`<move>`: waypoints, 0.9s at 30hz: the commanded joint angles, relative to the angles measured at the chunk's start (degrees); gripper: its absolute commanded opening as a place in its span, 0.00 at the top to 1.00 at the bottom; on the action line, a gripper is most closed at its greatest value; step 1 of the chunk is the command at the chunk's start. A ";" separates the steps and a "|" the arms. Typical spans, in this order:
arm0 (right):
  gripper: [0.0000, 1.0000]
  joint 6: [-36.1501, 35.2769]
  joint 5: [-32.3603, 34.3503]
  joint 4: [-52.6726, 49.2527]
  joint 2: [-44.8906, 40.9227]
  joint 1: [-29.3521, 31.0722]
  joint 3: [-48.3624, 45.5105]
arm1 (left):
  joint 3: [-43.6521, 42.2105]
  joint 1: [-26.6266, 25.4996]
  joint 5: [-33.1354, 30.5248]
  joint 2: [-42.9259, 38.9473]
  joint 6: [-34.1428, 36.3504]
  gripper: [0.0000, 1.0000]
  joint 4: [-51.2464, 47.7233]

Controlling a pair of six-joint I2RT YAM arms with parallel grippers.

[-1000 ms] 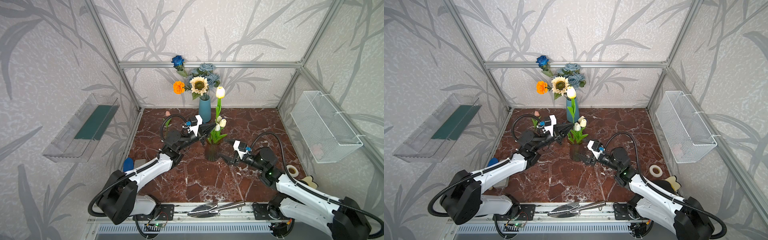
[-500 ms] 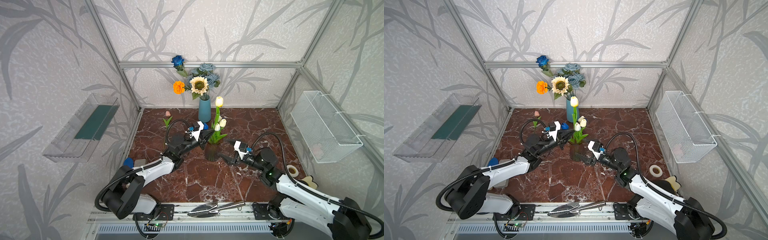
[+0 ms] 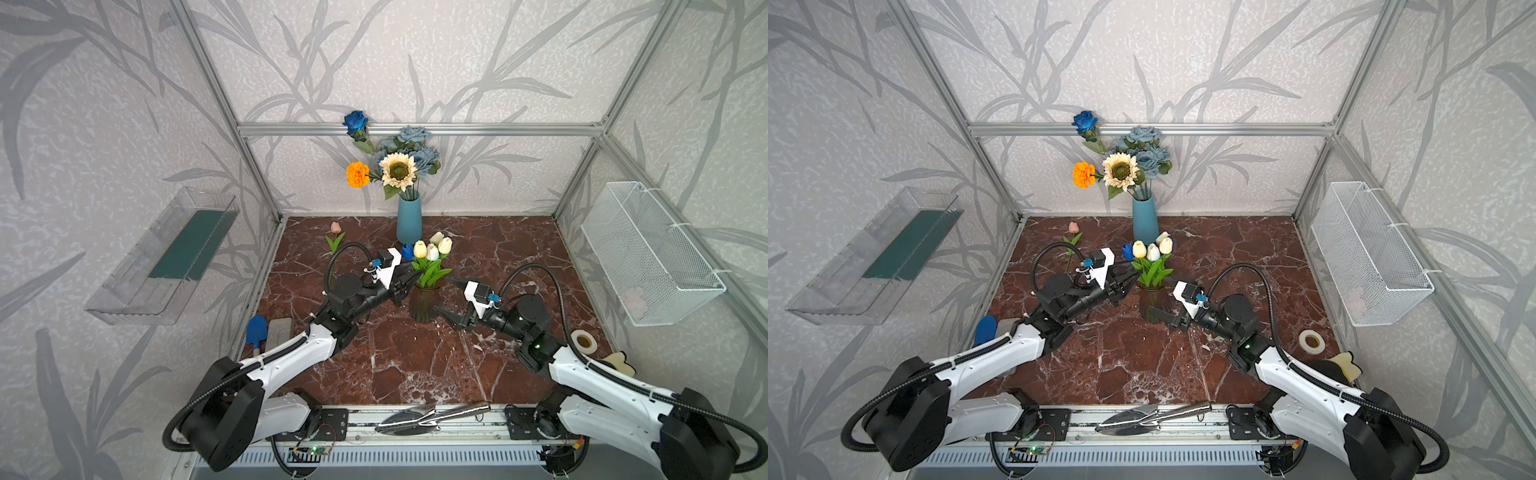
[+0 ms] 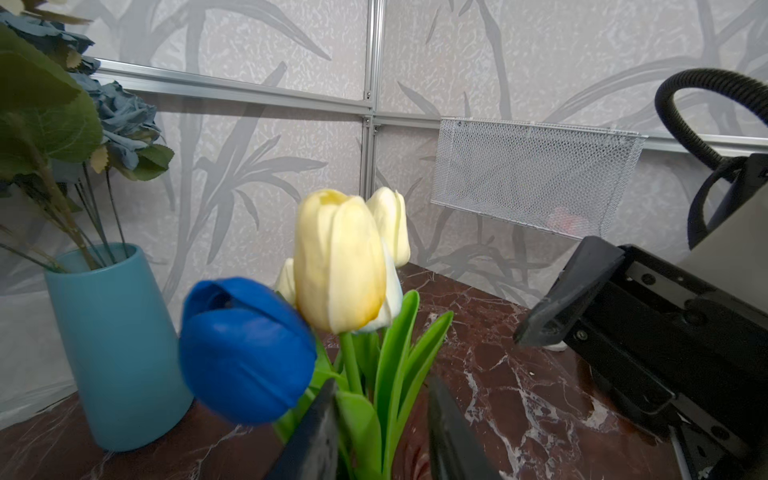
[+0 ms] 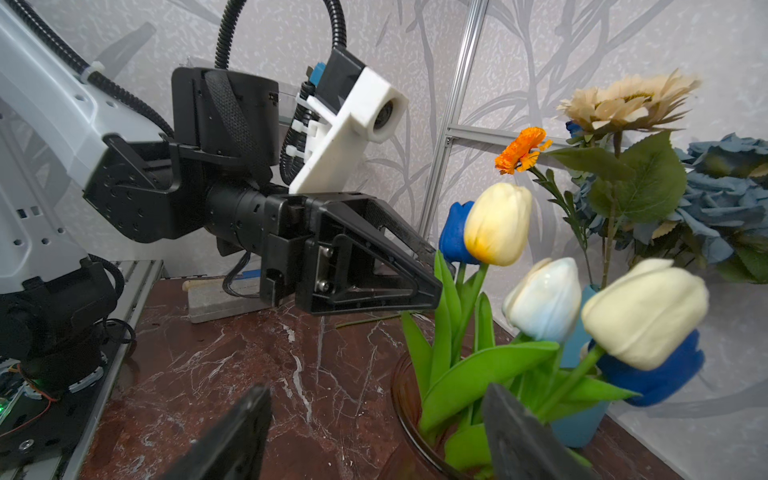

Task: Arrange the flowers into the vase
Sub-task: 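Lower the yellow tulip into the pink vase and open the left gripper, then move the left gripper to the pink tulip lying farther from the robot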

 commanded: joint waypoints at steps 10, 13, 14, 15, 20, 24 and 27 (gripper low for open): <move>0.11 -2.96 0.87 5.84 -0.52 0.23 -1.75 | 4.39 0.63 -5.72 -21.91 6.92 0.51 -22.35; 0.09 -3.28 1.17 6.63 -1.08 0.23 -2.47 | 2.62 0.82 -17.94 -25.32 10.01 0.47 -20.80; 0.09 -3.29 1.17 6.76 -1.25 0.28 -2.66 | 1.75 0.97 -23.17 -25.92 10.99 0.44 -19.85; 0.09 -3.38 1.15 7.09 -1.35 0.31 -2.90 | 0.74 1.58 -29.59 -26.23 11.61 0.41 -18.64; 0.09 -3.34 3.13 11.30 -1.62 0.32 -5.15 | 0.43 11.31 -49.12 -21.08 0.25 0.36 -23.17; 0.09 -3.90 4.28 12.59 -1.71 0.32 -6.47 | 1.49 22.17 -47.01 -11.95 -14.66 0.36 -31.65; 0.08 -4.01 4.53 12.73 -1.96 0.32 -6.97 | 3.36 24.66 -46.58 -2.94 -15.85 0.35 -34.55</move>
